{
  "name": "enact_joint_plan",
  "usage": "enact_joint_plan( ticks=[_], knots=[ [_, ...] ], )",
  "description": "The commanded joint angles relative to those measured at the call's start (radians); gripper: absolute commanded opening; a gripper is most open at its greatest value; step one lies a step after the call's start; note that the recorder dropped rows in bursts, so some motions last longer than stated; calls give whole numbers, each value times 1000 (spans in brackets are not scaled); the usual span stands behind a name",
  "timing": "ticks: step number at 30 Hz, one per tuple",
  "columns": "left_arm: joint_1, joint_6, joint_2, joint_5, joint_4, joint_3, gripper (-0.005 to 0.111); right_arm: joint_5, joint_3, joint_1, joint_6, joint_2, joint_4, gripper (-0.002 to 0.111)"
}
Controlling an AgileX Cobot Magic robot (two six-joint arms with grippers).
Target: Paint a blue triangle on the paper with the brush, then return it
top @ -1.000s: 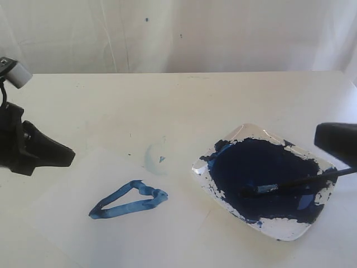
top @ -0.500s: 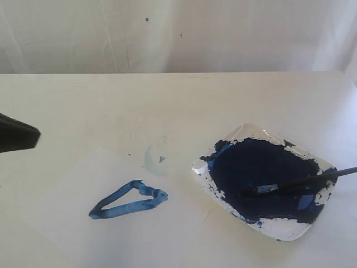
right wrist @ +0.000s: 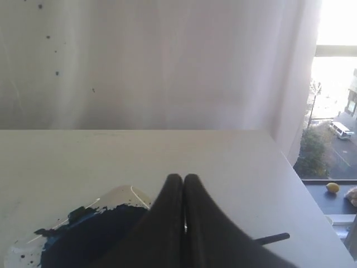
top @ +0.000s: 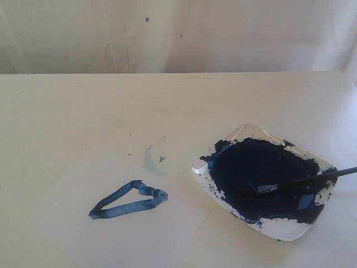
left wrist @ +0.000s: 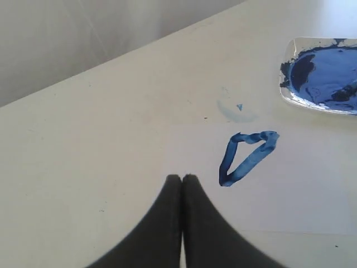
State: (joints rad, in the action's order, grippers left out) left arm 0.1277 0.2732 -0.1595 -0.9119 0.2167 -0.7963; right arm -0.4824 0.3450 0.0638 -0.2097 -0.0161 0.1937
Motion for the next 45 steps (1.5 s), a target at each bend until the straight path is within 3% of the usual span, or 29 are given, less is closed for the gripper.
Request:
enact_joint_plan(
  ticks=[1,6,10,13,15,22,30,34,41,45],
  knots=[
    [2,-20,30,63,16,46,0,98,-34,5,5,4,-8,0],
    [2,-20,29,217,35,219,0,54,-39,5,5,4,-8,0],
    [2,-20,29,199,58,356,0,56,-39,5,5,4,-8,0],
    [2,-12,29,342,90,424,0,58,-39,5,5,4,-8,0],
    [2,-12,29,366,97,447,0,58,-39,7,5,4,-8,0],
    [2,-12,29,368,105,460,0,58,-39,46,5,4,-10,0],
    [2,-12,29,368,118,460,0,58,-40,155,5,4,-8,0],
    [2,-16,29,362,129,460,0,58,-40,157,5,4,-8,0],
    [2,-16,29,368,295,460,0,58,-40,157,5,4,-8,0],
    [2,-12,29,368,297,460,0,62,-46,157,5,4,-8,0]
  ],
)
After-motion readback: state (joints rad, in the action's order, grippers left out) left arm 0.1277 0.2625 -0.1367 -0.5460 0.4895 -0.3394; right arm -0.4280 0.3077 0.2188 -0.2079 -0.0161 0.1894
